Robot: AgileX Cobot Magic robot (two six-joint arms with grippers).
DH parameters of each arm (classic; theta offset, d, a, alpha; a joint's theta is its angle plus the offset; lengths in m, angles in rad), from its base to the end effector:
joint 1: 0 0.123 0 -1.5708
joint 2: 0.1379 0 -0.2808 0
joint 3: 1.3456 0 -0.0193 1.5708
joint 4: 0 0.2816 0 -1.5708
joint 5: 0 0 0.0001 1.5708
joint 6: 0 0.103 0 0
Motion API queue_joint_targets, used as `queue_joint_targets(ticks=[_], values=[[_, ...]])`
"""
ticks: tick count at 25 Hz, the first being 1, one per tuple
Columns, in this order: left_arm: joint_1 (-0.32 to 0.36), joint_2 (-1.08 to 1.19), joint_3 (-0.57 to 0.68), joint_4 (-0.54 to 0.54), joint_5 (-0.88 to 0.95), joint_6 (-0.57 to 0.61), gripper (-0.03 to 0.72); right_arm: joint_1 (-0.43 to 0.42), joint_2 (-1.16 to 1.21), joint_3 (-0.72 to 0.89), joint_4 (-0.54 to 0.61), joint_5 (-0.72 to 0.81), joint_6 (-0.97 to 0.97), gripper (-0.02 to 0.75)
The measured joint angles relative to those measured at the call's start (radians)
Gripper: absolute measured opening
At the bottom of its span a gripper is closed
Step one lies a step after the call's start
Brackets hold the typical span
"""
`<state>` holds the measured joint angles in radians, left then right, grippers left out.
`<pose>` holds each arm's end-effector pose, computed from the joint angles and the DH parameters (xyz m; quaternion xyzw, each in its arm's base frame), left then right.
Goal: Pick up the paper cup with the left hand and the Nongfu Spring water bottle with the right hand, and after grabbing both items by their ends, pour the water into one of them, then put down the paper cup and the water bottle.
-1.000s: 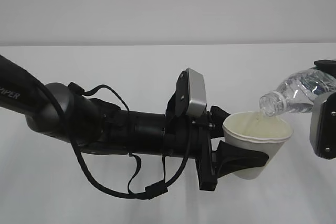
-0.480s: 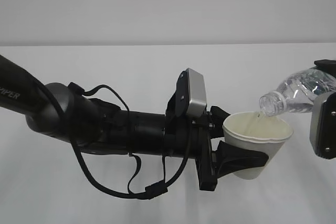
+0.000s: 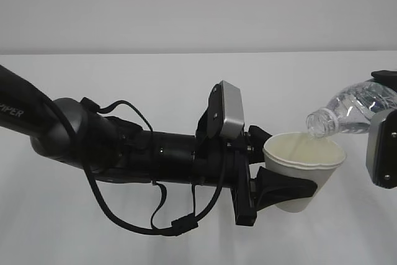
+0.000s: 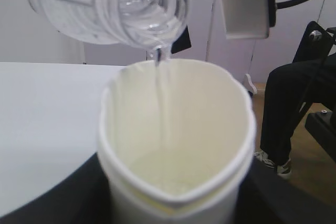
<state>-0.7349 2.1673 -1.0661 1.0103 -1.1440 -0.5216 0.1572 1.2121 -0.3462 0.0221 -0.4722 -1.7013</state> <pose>0.2571 -0.3394 0.0926 0.5221 0.5247 -0.4998 0.4498 0.2478 0.0382 0.1818 -0.6398 0.4915 -0.4109 0.4246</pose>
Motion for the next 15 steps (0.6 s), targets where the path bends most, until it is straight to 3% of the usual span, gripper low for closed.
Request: queue_joint_targets(ticks=[15], values=[[0.0, 0.0, 0.0, 0.002, 0.0, 0.0, 0.416, 0.0, 0.0, 0.0, -0.004, 0.0, -0.012, 0.362]])
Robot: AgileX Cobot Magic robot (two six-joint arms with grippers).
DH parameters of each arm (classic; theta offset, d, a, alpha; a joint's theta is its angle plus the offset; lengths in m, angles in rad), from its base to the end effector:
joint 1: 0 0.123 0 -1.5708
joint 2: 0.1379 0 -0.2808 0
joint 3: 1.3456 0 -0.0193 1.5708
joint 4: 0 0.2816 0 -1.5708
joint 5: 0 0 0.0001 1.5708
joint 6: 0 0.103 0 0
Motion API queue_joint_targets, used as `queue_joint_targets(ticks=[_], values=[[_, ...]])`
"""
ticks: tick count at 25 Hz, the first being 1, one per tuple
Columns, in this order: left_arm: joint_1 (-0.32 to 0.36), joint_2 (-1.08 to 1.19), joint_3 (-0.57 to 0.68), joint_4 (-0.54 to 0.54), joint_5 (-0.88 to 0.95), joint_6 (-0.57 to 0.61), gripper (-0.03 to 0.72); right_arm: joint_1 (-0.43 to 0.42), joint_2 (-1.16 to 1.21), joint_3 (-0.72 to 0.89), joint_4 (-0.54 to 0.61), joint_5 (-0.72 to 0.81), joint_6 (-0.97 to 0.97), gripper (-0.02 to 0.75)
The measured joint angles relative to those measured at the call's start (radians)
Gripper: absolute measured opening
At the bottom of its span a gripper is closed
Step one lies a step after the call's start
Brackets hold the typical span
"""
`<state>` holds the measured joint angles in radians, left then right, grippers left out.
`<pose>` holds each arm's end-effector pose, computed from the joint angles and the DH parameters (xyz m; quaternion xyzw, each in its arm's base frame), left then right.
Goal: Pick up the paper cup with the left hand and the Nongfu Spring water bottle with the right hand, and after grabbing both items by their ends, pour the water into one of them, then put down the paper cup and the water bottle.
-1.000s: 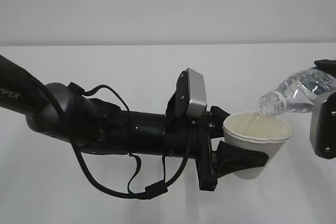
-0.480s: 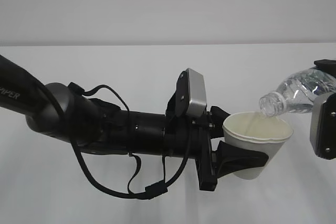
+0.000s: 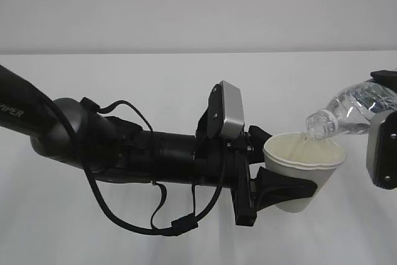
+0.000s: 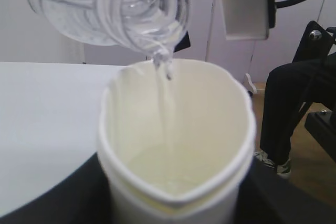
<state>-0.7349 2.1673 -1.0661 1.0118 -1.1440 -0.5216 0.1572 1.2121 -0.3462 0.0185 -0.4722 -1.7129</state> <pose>0.2570 -0.3393 0.0926 0.5227 0.5244 -0.4998 0.4495 0.2477 0.0384 0.1818 -0.6437 0.4863 -0.4136 0.4220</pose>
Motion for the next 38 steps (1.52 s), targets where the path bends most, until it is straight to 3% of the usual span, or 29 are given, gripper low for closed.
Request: queue_joint_targets(ticks=[38], values=[[0.0, 0.0, 0.0, 0.002, 0.002, 0.0, 0.416, 0.0, 0.0, -0.007, -0.011, -0.002, -0.02, 0.362]])
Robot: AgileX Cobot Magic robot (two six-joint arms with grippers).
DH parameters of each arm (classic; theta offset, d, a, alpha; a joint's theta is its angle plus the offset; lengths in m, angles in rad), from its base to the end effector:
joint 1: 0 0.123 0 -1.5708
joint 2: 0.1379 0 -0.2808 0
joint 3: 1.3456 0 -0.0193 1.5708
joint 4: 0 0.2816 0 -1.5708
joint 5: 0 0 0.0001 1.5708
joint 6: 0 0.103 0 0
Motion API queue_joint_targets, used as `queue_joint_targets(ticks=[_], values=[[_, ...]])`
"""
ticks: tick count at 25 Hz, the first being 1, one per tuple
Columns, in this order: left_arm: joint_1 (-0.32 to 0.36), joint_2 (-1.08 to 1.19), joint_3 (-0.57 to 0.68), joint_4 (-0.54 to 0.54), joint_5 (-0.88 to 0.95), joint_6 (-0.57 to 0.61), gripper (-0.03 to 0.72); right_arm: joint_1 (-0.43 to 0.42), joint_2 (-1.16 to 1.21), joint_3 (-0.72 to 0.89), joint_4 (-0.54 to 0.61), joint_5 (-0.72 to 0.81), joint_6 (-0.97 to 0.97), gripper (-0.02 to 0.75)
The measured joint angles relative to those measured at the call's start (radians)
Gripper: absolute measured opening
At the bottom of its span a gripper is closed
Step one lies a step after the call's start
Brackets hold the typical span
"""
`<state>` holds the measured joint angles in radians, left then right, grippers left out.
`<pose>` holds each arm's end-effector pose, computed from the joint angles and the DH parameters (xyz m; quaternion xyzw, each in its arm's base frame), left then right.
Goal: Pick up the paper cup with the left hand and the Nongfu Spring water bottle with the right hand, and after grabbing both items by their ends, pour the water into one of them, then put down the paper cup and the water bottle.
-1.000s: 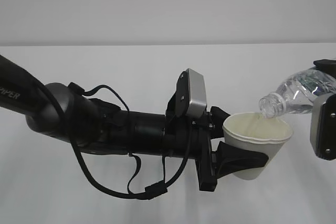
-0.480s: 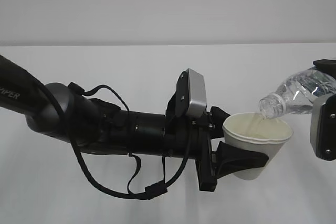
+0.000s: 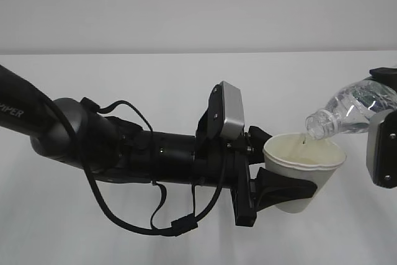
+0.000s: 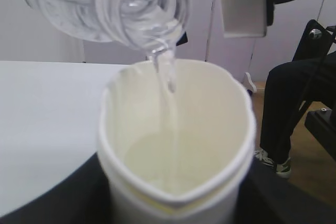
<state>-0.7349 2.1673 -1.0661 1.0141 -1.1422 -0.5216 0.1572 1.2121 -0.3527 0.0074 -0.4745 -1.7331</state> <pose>0.2569 -0.3393 0.0923 0.5238 0.5245 -0.4992 0.4488 0.2491 0.0391 0.1841 -0.6497 0.4739 -0.4210 0.4197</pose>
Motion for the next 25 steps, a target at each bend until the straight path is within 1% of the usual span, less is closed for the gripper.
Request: queue_joint_targets(ticks=[25], values=[[0.0, 0.0, 0.0, 0.0, 0.004, 0.0, 0.416, 0.0, 0.0, 0.0, -0.007, 0.0, -0.007, 0.361]])
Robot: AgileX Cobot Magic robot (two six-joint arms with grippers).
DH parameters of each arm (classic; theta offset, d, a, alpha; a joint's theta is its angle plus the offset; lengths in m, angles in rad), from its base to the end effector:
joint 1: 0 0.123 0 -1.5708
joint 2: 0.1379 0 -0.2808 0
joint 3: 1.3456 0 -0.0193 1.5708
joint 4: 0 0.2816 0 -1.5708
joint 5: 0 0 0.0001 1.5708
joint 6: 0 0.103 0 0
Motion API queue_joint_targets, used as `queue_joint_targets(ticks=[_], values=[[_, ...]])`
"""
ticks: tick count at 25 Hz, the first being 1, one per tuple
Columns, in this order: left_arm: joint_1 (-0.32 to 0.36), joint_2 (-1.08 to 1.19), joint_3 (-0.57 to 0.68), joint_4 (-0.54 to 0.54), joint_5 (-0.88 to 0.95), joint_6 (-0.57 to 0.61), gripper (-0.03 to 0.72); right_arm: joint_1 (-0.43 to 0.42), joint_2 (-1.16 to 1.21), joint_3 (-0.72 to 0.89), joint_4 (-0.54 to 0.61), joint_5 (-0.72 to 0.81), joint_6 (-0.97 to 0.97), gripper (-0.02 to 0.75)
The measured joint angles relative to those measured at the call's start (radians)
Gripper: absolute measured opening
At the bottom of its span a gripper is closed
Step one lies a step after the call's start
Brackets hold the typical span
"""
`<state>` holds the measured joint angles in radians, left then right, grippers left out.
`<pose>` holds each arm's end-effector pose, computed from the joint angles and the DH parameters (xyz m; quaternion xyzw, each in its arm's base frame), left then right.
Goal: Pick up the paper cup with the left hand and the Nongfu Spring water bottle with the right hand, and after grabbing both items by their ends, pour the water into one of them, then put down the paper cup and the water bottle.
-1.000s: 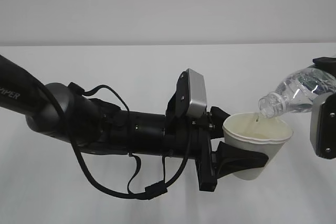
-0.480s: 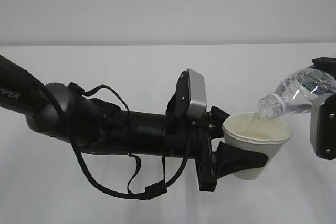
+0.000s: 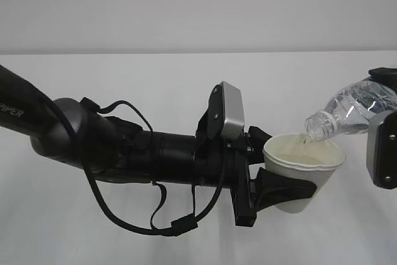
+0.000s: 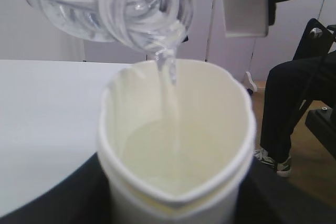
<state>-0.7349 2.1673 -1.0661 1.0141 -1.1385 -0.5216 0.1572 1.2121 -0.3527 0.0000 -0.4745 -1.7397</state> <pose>0.2570 -0.3393 0.0920 0.5241 0.5256 -0.4979 0.4484 0.2491 0.0395 0.1841 -0.6534 0.4688 -0.4228 0.4179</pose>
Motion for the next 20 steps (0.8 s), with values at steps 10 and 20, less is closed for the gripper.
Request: queue_joint_targets(ticks=[10, 20], values=[[0.0, 0.0, 0.0, 0.0, 0.0, 0.0, 0.416, 0.0, 0.0, 0.0, 0.0, 0.0, 0.0, 0.361], [0.0, 0.0, 0.0, 0.004, 0.0, 0.0, 0.416, 0.0, 0.0, 0.0, -0.016, 0.002, -0.006, 0.361]])
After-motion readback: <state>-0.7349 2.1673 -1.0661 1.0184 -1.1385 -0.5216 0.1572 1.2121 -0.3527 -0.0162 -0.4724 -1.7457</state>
